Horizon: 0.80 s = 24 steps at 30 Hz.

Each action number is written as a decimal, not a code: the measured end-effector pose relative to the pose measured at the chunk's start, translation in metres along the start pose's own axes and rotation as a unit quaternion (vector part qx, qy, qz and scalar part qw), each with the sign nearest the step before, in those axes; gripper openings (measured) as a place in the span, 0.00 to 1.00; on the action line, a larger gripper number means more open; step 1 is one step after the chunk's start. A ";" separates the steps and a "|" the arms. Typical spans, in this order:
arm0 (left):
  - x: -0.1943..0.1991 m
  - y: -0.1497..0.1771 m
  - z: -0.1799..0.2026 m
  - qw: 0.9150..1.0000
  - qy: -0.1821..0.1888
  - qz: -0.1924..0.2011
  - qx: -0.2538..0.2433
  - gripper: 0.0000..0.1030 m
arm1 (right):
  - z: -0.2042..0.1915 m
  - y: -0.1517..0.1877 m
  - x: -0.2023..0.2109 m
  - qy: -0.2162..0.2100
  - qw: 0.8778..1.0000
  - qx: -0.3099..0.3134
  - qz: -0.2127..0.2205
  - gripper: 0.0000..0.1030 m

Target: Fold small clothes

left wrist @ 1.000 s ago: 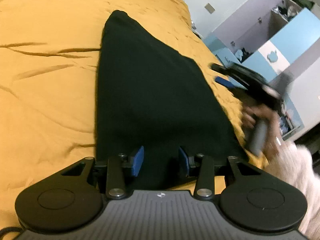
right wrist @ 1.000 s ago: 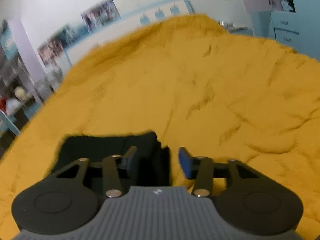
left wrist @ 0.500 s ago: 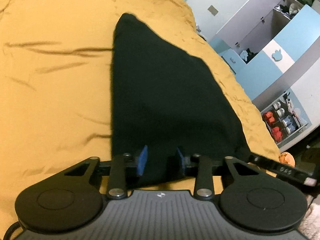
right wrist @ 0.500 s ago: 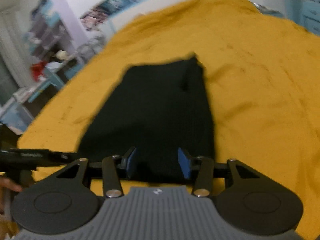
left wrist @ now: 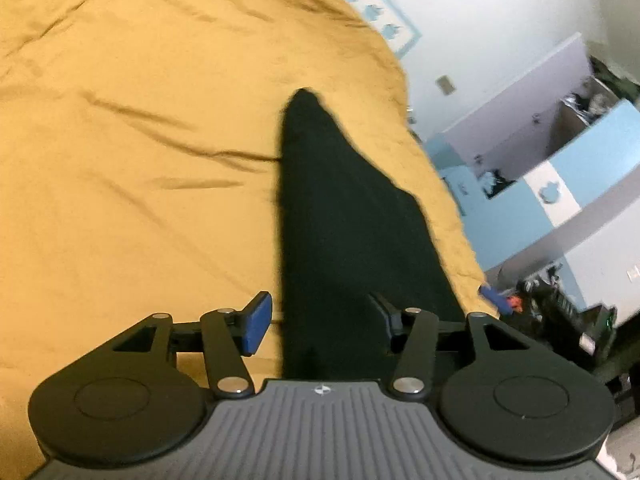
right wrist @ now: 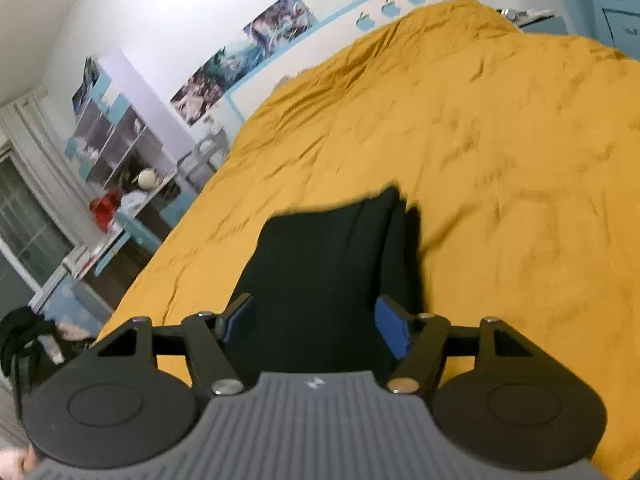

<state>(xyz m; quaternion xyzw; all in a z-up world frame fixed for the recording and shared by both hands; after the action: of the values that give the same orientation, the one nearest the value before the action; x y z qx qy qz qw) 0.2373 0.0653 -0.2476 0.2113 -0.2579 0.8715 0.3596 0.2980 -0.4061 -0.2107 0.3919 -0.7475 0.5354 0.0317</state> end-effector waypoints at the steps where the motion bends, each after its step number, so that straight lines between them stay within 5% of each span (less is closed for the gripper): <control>1: -0.005 -0.002 -0.007 1.000 -0.008 -0.009 0.011 0.59 | 0.013 -0.007 -0.014 0.005 1.000 -0.016 -0.003 0.64; 4: -0.022 -0.001 -0.028 0.997 -0.004 -0.048 0.064 0.59 | 0.055 -0.013 -0.050 -0.014 0.994 -0.101 -0.030 0.64; 8: -0.035 -0.002 -0.034 0.993 0.034 -0.081 0.074 0.60 | 0.091 -0.005 -0.089 -0.060 0.979 -0.187 -0.051 0.65; 14: -0.072 0.005 -0.019 0.983 0.075 -0.156 0.065 0.62 | 0.095 0.001 -0.130 -0.122 0.968 -0.208 -0.066 0.68; 19: -0.095 0.015 -0.006 0.980 0.086 -0.177 0.045 0.68 | 0.087 -0.010 -0.159 -0.147 0.964 -0.210 -0.072 0.78; 24: -0.109 0.020 0.001 0.977 0.100 -0.183 0.051 0.74 | 0.079 -0.017 -0.182 -0.144 0.968 -0.190 -0.077 0.78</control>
<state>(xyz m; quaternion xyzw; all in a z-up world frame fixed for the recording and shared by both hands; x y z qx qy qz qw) 0.2939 -0.0038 -0.3126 0.1850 -0.1331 0.8193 0.5261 0.4637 -0.3733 -0.3157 0.5083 -0.7995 0.3176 0.0387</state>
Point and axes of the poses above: each gripper's, at about its wrist camera, not at the fingertips, and x roughly against the way its jaws point, z to its right, y to its underside, the point moved 4 cm from there along -x, roughly the way its jaws point, and after that the axes turned 14 degrees about x, right-handed, at the moved point
